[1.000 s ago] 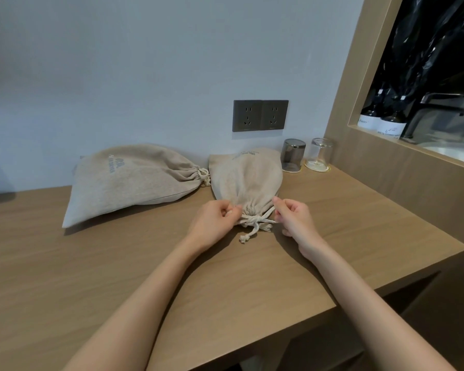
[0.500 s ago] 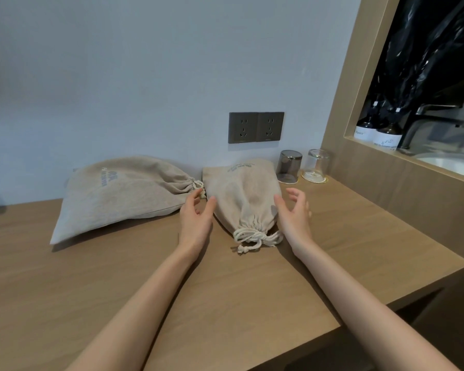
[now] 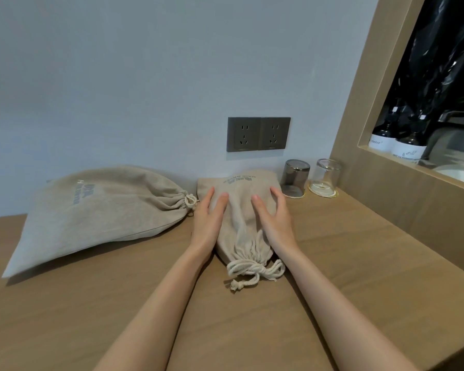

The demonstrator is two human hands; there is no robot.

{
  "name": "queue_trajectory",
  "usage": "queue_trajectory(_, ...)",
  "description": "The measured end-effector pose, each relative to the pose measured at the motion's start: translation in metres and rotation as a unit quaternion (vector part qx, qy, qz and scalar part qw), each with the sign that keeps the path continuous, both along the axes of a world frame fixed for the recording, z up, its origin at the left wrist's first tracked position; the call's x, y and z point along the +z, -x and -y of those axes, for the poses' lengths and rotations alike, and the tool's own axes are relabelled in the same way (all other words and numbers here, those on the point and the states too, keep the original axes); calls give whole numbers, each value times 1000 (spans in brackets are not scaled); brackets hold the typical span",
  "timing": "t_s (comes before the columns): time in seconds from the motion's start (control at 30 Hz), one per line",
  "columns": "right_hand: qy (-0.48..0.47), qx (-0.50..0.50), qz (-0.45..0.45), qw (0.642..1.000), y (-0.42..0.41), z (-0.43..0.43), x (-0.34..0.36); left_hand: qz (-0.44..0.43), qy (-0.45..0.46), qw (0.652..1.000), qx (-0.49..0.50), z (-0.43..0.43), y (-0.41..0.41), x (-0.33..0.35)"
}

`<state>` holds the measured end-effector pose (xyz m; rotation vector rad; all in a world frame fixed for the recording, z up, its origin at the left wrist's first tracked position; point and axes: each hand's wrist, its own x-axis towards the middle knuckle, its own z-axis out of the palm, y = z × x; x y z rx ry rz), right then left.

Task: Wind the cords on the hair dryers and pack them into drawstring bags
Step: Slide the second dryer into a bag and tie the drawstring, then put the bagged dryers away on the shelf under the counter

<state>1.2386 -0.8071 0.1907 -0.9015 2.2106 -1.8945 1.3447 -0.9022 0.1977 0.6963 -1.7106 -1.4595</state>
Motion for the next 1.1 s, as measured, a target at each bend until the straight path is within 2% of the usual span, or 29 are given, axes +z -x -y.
queue_trajectory(0.2, -2, 27, 28, 999, -1, -1, 2, 9, -31, 998, -51, 5, -2, 3)
queue_trajectory(0.57, 29, 34, 101, 994, -2, -10, 10, -11, -58, 998, -37, -5, -18, 6)
queue_trajectory(0.7, 26, 36, 93, 995, -9, -15, 9, -22, -72, 996, -37, -13, -26, 8)
queue_trajectory(0.93, 73, 33, 55, 995, -37, -35, 18, -51, -70, 995, -44, -37, -52, 20)
queue_trajectory(1.03, 100, 31, 35, 994, -51, -48, 23, -84, -98, 990, -52, -50, -63, 28)
queue_trajectory(1.1, 115, 30, 19, 993, -60, -59, 27, -88, -69, 992, -52, -60, -72, 35)
